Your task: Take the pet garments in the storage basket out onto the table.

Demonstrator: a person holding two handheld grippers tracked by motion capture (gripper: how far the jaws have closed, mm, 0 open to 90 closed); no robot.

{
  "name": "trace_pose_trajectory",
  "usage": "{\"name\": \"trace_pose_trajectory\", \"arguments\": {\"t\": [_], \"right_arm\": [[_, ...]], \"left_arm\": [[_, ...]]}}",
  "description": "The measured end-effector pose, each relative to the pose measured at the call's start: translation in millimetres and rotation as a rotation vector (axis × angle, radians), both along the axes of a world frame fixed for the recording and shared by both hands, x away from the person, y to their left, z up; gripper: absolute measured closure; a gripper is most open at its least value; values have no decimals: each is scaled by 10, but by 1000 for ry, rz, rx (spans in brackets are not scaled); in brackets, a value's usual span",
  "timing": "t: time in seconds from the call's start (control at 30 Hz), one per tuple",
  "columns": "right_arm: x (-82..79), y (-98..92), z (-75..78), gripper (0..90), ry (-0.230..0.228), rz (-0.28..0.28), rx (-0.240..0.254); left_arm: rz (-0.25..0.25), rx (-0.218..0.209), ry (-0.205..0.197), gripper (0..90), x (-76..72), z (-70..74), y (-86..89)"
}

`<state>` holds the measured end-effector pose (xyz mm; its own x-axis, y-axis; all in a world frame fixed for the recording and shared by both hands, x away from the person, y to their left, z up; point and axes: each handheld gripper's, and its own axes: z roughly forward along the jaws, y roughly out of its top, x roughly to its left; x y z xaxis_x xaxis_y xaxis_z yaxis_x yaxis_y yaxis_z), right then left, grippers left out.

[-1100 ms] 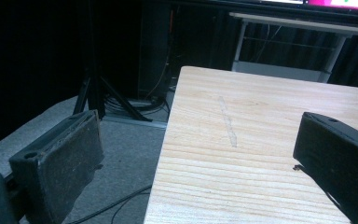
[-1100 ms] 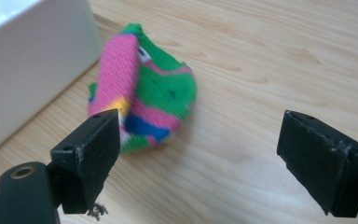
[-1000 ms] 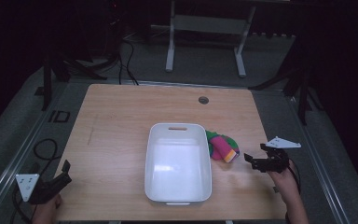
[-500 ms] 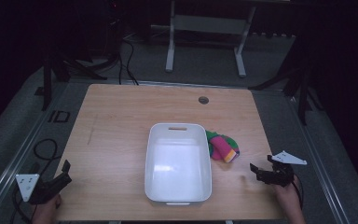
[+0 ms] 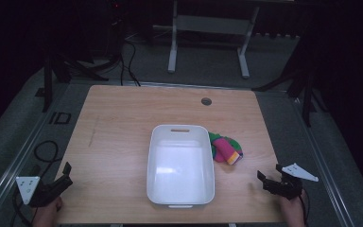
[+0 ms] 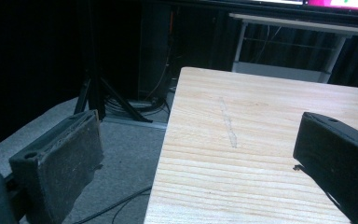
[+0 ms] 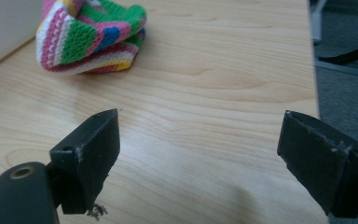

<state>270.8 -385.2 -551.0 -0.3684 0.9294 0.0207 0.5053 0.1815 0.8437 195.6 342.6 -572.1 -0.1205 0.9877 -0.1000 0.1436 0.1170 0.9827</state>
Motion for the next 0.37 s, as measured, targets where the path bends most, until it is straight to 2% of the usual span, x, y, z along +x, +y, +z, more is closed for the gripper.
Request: {"name": "trace_pose_trajectory", "arguments": {"t": [0.1,0.2,0.37], "right_arm": [[-62,-31,-7,128,-34,-46,20],[-112,-71,-8,128,-70,-88,59],[-131,-115,-23,128,-76,-113,79]], "left_arm": [[-2,5,3,18,-1,1,1],[-2,4,3,18,-2,0,1],[-3,5,3,18,0,1,-1]]}}
